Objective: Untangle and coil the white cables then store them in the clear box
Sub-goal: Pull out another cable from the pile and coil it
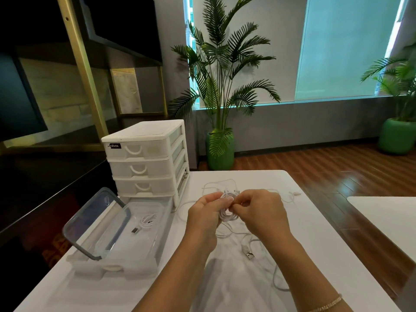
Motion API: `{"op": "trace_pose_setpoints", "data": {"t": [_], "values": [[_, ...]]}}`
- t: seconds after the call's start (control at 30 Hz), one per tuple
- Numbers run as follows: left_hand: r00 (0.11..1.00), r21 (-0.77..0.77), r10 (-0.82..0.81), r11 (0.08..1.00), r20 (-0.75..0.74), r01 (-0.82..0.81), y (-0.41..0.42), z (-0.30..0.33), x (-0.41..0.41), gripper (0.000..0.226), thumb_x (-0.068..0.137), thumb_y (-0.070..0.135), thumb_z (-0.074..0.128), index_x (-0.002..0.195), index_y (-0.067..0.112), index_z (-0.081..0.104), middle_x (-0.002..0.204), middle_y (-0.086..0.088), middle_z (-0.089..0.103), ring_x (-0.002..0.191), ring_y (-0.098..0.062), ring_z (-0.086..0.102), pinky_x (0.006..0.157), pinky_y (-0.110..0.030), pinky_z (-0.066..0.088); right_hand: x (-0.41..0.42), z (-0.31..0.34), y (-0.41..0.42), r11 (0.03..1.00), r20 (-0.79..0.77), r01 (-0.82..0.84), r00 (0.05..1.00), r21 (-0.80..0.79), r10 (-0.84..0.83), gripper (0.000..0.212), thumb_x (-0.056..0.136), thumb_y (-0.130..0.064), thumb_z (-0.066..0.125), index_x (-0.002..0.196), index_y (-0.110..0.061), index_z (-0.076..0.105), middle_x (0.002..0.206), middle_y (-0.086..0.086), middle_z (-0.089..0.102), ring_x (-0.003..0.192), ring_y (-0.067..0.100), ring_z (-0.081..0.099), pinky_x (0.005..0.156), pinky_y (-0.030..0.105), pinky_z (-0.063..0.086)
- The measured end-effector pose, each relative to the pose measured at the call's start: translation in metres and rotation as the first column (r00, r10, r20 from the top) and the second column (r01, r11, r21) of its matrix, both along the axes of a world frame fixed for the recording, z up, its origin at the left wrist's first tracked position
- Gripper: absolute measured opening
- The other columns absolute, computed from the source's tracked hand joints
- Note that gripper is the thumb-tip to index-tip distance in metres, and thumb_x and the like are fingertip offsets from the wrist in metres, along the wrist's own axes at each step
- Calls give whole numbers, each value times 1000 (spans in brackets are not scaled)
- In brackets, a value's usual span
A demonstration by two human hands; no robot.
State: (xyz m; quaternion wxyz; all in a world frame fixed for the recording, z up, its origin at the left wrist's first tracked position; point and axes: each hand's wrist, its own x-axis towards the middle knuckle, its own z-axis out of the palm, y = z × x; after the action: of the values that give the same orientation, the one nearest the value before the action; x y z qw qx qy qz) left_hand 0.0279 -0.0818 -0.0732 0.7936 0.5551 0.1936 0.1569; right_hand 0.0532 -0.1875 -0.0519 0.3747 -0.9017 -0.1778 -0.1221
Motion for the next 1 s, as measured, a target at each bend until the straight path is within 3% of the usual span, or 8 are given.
{"op": "trace_pose_setpoints", "data": {"t": [0.17, 0.3, 0.4, 0.53, 0.67, 0.73, 0.83, 1.0], "values": [[996, -151, -86, 985, 10, 86, 2, 0, 0, 12, 79, 2, 66, 91, 3, 70, 73, -6, 71, 63, -12, 65, 55, -20, 56, -2, 2, 2, 996, 3, 34, 999, -82, -33, 21, 86, -35, 62, 95, -20, 73, 90, 1, 72, 78, 16, 64, 68, 26, 52], [987, -82, -145, 985, 70, 151, 4, 1, 1, 13, 82, 3, 65, 94, 4, 70, 83, -7, 72, 76, -16, 66, 72, -25, 55, -8, 3, 4, 996, 14, 25, 1000, -81, -24, 28, 87, -40, 58, 79, -16, 68, 73, 1, 65, 59, 10, 51, 48, 16, 31], [974, 48, -181, 983, 135, 176, 7, 3, 2, 17, 84, 6, 63, 101, 6, 67, 89, -6, 72, 80, -15, 67, 70, -22, 56, -7, 2, 3, 999, 22, 1, 1000, 52, -2, 31, 85, -36, 60, 63, -13, 60, 57, -1, 54, 50, 8, 44, 46, 15, 28], [981, 366, -132, 928, 145, 71, 13, -3, 4, 14, 84, 10, 66, 93, 21, 67, 97, -6, 72, 89, -20, 66, 78, -27, 53, 0, 7, -3, 930, -316, -32, 936, 366, 156, 25, 80, -16, 58, 59, -5, 64, 52, 7, 58, 40, 13, 50, 41, 21, 39], [984, 410, -99, 912, 151, 29, 17, -5, 4, 14, 86, 13, 64, 93, 25, 66, 102, -6, 71, 94, -22, 67, 81, -31, 57, 5, 13, -15, 853, -519, -79, 763, 516, 385, 20, 85, -6, 58, 67, -2, 65, 55, 8, 59, 37, 13, 47, 36, 21, 38], [985, 368, -97, 929, 143, 38, 19, -2, 3, 13, 88, 14, 62, 95, 25, 64, 102, -3, 69, 92, -18, 66, 73, -25, 57, 9, 13, -23, 864, -533, -126, 741, 488, 409, 17, 86, -10, 62, 72, -3, 67, 56, 6, 59, 40, 12, 48, 38, 20, 40], [982, 263, -140, 959, 124, 104, 18, 3, 1, 15, 89, 16, 58, 102, 20, 64, 96, -2, 68, 85, -18, 66, 69, -27, 59, 12, 13, -27, 896, -498, -132, 792, 424, 353, 7, 82, -7, 67, 76, -6, 70, 66, 7, 62, 53, 15, 53, 46, 21, 46], [963, 81, -225, 973, 147, 215, 16, 7, -1, 16, 91, 16, 54, 101, 12, 66, 71, 4, 69, 63, -10, 67, 56, -22, 57, 16, 5, -20, 871, -323, -77, 910, 485, 260, 14, 81, 0, 65, 79, -13, 72, 83, 7, 70, 73, 20, 68, 74, 32, 59]]}}
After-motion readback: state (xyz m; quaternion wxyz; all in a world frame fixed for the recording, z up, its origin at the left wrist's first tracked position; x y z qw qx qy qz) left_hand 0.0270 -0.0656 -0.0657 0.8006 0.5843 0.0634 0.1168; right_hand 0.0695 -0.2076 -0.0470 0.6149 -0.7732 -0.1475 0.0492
